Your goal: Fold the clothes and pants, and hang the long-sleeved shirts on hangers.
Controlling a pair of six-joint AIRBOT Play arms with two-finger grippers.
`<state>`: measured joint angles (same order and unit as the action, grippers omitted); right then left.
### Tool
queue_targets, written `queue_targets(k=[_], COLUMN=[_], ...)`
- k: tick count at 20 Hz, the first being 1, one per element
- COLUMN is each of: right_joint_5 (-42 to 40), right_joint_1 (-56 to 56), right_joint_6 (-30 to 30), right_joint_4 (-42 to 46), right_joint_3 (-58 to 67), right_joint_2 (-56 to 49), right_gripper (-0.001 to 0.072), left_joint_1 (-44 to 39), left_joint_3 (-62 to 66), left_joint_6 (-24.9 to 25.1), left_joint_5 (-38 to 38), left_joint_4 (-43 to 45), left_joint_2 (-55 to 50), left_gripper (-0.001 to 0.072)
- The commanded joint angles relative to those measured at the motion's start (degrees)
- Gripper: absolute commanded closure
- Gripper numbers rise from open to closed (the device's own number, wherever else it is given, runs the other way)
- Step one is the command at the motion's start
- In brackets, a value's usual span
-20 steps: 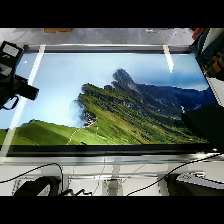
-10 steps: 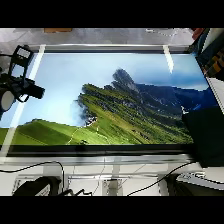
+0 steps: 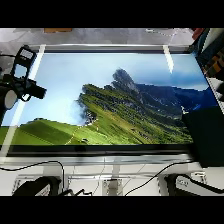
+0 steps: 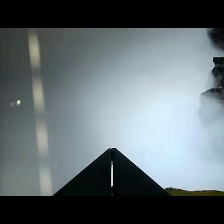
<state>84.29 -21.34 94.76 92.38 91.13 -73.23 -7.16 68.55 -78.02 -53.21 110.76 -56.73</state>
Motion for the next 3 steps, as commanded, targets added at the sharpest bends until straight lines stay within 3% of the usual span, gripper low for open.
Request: queue_targets(k=[1,3], right_joint_5=[-2.6,-2.6], right_joint_1=[16.9,22.8], right_joint_6=[-2.9,-2.9], right_joint_4=[11.6,17.2], right_joint_3=[0.0,0.0], right_joint_2=[2.5,2.9], right_gripper=[0.0674,0.0674], left_joint_1=[0.0,0.0], left_joint_3=[0.0,0.0], left_joint_6=[0.0,0.0], left_joint_5=[0.0,0.0], left_joint_4=[0.0,0.0], left_joint_2=[0.0,0.0], left_gripper=[0.0687,0.0686])
